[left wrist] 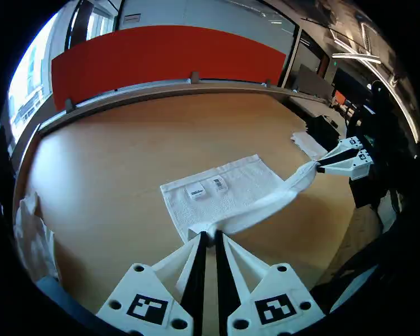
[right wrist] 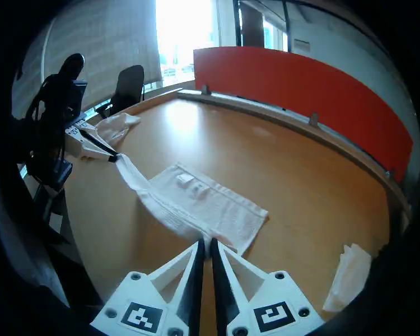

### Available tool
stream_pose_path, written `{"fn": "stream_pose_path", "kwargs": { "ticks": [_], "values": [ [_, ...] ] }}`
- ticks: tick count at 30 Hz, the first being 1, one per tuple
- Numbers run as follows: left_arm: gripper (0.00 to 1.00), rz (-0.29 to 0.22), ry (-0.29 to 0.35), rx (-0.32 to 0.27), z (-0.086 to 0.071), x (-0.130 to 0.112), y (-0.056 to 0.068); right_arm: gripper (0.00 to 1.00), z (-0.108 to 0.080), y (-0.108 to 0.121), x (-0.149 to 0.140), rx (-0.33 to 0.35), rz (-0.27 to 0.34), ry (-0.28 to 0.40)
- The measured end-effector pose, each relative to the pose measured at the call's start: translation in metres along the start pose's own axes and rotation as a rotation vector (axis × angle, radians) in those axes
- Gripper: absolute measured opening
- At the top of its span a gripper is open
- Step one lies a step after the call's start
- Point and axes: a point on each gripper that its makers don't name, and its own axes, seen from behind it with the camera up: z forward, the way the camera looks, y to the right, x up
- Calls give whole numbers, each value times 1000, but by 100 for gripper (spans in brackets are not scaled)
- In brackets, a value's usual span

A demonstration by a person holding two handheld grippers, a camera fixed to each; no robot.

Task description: Fold towel

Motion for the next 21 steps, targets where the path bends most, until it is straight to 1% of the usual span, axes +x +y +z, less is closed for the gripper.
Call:
{"fn": "stream_pose_path", "kwargs": {
  "ticks": [7,15,21],
  "values": [
    [12,2,2,6,9,6,-6,10,11,10,3,-4,-7,-7],
    [12,10,1,16,25,13,-15,10,28,23,6,-7,-16,-24],
    [12,9,-6,19,37,14,-21,10,40,32,5,-9,-7,-37]
  ]
}}
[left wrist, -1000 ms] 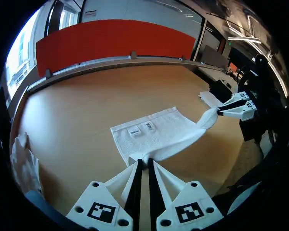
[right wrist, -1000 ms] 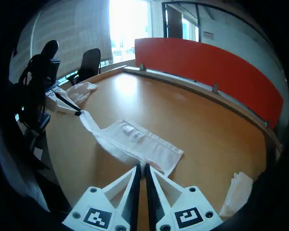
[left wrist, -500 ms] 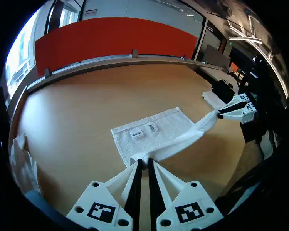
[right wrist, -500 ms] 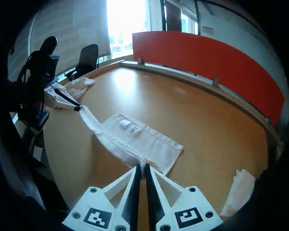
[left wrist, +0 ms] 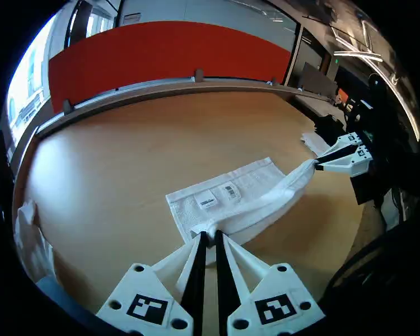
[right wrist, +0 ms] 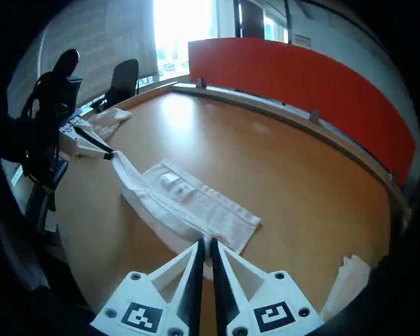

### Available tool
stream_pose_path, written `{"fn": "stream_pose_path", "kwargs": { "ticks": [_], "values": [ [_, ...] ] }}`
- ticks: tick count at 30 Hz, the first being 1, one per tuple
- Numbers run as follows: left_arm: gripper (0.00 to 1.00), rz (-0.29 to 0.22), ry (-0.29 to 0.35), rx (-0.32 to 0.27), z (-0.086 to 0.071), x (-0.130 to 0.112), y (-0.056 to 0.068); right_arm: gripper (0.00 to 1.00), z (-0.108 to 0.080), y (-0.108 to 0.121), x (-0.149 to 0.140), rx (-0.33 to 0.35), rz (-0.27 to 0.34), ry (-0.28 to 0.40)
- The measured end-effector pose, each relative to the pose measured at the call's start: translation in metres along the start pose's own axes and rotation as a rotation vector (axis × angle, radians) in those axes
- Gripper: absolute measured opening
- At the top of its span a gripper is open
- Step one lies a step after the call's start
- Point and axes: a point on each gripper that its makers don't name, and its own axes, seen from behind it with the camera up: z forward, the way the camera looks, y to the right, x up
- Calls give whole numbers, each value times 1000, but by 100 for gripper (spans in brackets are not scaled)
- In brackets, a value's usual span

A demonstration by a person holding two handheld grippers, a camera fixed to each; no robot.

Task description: Fold towel

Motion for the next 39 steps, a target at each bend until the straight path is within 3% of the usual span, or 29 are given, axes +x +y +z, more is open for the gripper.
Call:
{"fn": "stream_pose_path", "kwargs": {
  "ticks": [39],
  "values": [
    [11,9,-54,31,73,-8,-31,10,55,39,-19,-40,74,-86]
  ]
}}
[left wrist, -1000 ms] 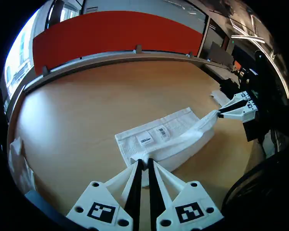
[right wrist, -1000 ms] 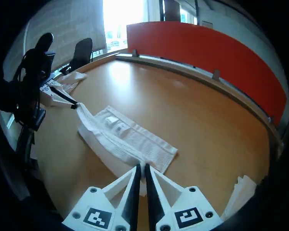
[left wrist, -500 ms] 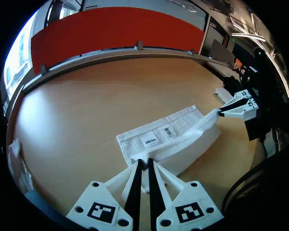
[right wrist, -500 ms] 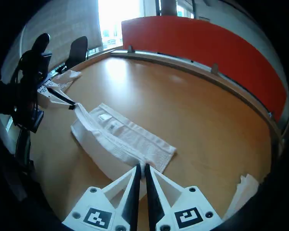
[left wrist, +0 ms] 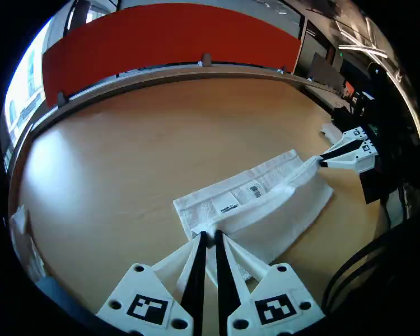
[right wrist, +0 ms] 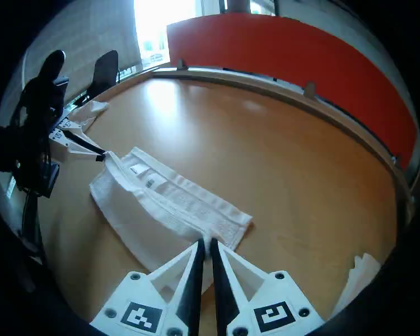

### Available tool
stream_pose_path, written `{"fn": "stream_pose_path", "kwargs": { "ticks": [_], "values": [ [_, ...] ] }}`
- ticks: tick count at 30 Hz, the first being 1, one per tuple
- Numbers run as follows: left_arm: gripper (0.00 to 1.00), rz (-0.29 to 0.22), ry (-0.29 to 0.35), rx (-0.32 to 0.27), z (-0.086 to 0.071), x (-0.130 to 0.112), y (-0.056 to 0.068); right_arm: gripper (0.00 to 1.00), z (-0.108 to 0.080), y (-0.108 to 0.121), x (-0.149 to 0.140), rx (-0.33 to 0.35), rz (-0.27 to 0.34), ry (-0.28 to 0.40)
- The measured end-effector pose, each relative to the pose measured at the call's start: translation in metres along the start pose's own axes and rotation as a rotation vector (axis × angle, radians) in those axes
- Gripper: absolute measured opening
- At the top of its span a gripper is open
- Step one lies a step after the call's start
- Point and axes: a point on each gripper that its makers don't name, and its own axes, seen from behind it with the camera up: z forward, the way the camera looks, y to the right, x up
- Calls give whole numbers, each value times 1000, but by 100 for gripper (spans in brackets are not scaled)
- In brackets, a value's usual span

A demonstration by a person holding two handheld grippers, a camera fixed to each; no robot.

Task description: Fold towel

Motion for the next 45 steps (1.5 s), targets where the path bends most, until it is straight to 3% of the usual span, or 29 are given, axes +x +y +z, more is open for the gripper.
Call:
{"fn": "stream_pose_path", "kwargs": {
  "ticks": [9,19,22,25,27,29,31,32,33,35,36,38,45],
  "values": [
    [11,0,-28,4,15,-5,-3,14,11,8,-2,-13,11,-16],
    [16,-12,-32,35,24,-4,-12,31,20,20,1,-49,12,-11],
    [22,-7,-31,48,25,-2,-16,35,21,23,1,-59,5,-13],
    [32,-5,-30,57,24,1,-18,48,21,26,2,-71,-1,-13],
    [45,-7,-30,62,23,2,-19,56,21,29,3,-82,-3,-12],
    [50,-11,-28,65,23,3,-21,60,21,31,4,-90,-2,-8],
    [66,-14,-24,71,22,4,-22,64,21,34,5,-98,0,-3],
    [67,-16,-22,75,22,5,-23,67,20,35,6,-102,1,-1],
    [68,-17,-20,79,21,5,-24,73,20,36,7,-106,2,1],
    [78,-19,-13,86,20,7,-26,87,19,38,8,-113,4,7],
    [80,-20,-10,89,19,7,-27,95,19,39,9,-117,5,10],
    [82,-23,-11,86,18,7,-26,99,18,39,9,-118,7,12],
    [85,-29,-10,85,16,6,-23,100,15,35,10,-115,16,19]
  ]
}}
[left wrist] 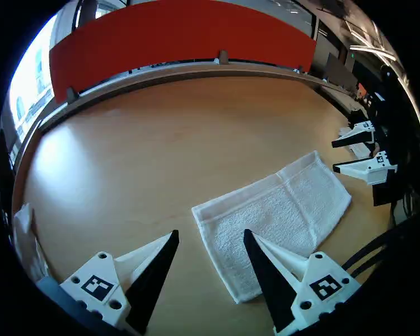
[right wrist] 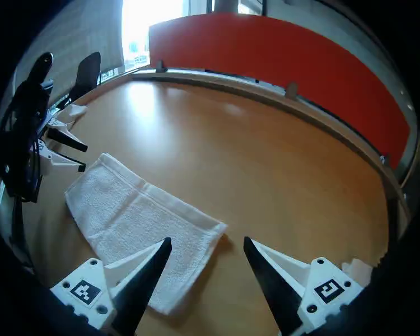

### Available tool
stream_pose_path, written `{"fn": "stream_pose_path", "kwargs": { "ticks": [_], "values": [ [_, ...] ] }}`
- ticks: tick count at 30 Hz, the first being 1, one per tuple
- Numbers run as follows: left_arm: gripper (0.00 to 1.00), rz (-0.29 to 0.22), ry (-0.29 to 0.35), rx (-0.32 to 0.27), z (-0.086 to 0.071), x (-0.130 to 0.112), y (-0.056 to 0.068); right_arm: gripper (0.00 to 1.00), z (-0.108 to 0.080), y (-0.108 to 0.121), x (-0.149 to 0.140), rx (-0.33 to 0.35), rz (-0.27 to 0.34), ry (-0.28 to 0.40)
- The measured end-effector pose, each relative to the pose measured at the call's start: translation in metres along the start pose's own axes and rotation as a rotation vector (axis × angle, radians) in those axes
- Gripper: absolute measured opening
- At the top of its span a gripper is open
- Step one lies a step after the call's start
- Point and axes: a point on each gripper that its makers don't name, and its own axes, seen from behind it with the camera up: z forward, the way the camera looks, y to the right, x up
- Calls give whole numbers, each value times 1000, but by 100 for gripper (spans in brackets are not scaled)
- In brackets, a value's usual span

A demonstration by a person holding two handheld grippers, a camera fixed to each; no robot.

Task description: Fold towel

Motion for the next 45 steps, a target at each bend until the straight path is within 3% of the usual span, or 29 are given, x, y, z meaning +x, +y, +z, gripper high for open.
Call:
{"fn": "stream_pose_path", "kwargs": {
  "ticks": [15,35,45],
  "values": [
    [89,-44,-4,8,-23,-22,6,100,-26,-18,-17,9,6,7],
    [89,-26,-2,10,-48,-45,27,100,-54,-36,-38,3,28,18],
    [89,-54,12,41,-57,-50,23,100,-59,-36,-41,6,12,17]
  ]
}}
